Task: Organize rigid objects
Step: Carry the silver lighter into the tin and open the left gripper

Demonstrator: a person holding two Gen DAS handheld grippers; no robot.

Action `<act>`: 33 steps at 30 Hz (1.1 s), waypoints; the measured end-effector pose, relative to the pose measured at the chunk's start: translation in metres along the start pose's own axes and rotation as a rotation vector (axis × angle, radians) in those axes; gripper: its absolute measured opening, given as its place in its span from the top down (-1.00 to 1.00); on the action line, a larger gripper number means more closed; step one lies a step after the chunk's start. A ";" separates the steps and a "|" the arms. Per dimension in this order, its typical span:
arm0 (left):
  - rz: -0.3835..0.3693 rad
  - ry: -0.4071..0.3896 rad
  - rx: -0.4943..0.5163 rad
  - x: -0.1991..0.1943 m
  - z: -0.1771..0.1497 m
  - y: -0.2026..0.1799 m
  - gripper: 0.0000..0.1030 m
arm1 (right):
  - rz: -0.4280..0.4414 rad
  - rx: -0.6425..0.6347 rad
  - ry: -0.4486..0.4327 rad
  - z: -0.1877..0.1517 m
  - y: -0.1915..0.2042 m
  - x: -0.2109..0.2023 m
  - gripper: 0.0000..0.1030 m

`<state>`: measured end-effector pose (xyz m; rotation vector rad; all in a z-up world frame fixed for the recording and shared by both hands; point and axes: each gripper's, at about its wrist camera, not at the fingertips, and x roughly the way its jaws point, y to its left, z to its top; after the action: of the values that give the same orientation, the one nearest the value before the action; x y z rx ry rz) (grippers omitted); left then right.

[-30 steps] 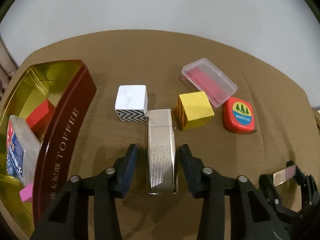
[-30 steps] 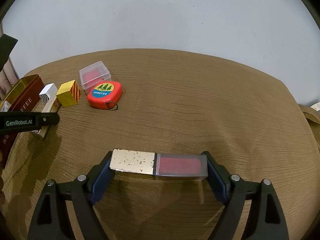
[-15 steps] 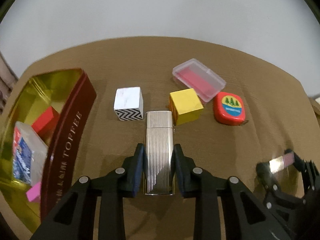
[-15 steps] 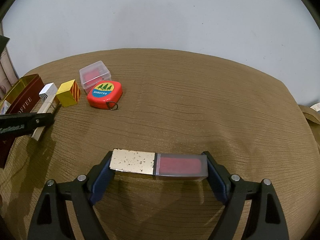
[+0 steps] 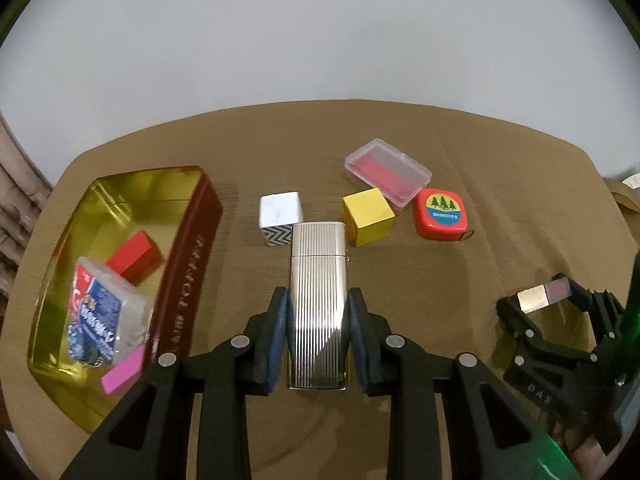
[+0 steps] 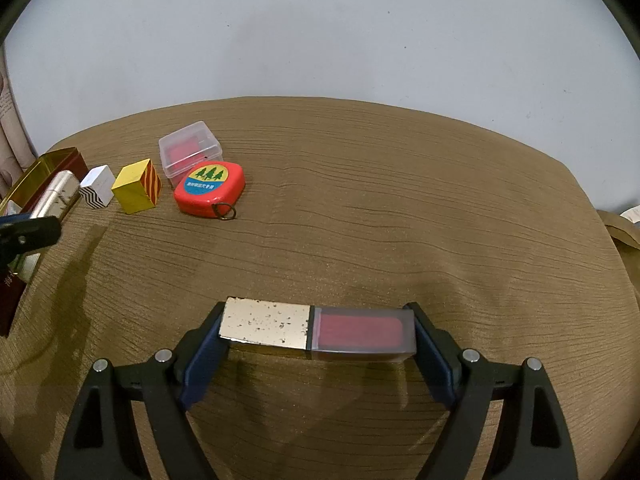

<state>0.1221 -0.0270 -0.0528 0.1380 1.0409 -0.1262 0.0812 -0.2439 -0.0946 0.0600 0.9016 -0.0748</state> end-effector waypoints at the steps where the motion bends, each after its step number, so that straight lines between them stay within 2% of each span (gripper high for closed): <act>1: -0.003 -0.003 -0.004 -0.004 0.001 0.004 0.50 | 0.000 0.000 0.000 0.000 -0.001 0.000 -0.70; 9: 0.028 -0.050 -0.033 -0.039 0.012 0.040 0.50 | -0.001 0.000 0.000 0.000 -0.001 0.000 -0.70; 15: 0.085 -0.069 -0.093 -0.047 0.014 0.086 0.50 | 0.000 0.001 -0.001 -0.001 -0.001 0.001 -0.70; 22: 0.160 -0.041 -0.161 -0.039 0.003 0.140 0.50 | 0.000 0.002 -0.001 -0.001 -0.001 0.001 -0.70; 33: 0.223 0.011 -0.206 -0.016 -0.013 0.192 0.50 | 0.000 0.003 -0.001 -0.001 -0.001 0.000 -0.70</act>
<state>0.1351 0.1650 -0.0350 0.0670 1.0360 0.1839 0.0806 -0.2445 -0.0952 0.0627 0.9007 -0.0758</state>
